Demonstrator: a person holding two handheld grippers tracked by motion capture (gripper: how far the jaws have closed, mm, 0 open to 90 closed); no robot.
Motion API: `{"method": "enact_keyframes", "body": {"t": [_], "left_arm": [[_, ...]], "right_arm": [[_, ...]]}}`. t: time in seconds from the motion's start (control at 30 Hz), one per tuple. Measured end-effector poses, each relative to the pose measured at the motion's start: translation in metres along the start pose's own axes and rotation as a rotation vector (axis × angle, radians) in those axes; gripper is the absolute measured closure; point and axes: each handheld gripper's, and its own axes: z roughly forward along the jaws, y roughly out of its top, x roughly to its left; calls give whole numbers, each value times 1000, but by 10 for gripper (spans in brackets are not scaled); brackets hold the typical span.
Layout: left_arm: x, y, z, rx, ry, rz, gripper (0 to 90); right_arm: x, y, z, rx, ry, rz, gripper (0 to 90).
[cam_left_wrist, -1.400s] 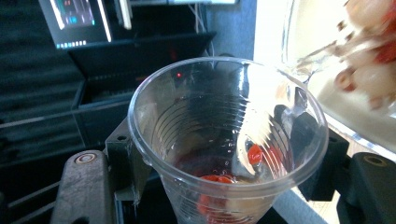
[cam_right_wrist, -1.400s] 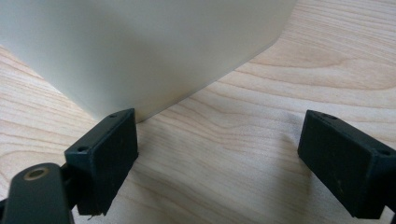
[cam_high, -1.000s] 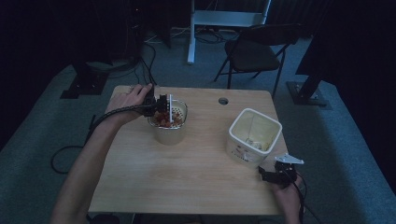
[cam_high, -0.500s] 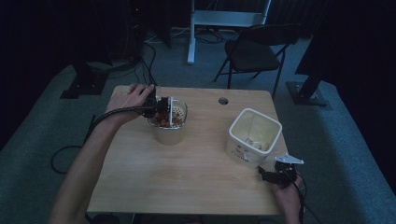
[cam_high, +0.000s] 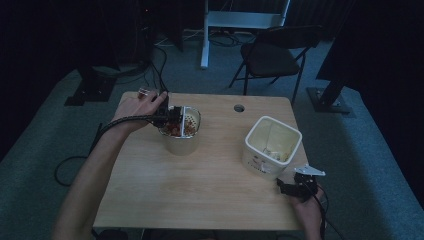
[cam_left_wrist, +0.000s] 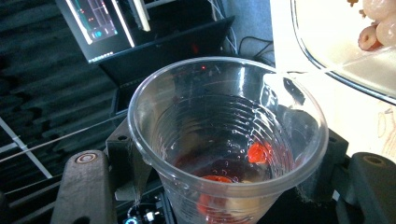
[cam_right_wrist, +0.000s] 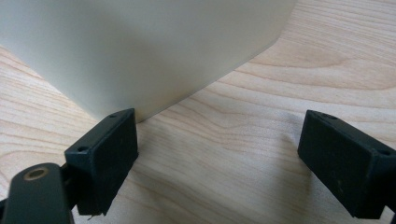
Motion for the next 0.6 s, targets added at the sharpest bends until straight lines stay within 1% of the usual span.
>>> {"method": "enact_keyframes", "body": {"t": [0.23,0.6], "left_arm": [[0,1,-1,-1,11,13,331],[4,3,-2,2,27,33,331]], "right_arm": [[0,0,0,0,0,0,117],[0,0,0,0,0,0,117]]}}
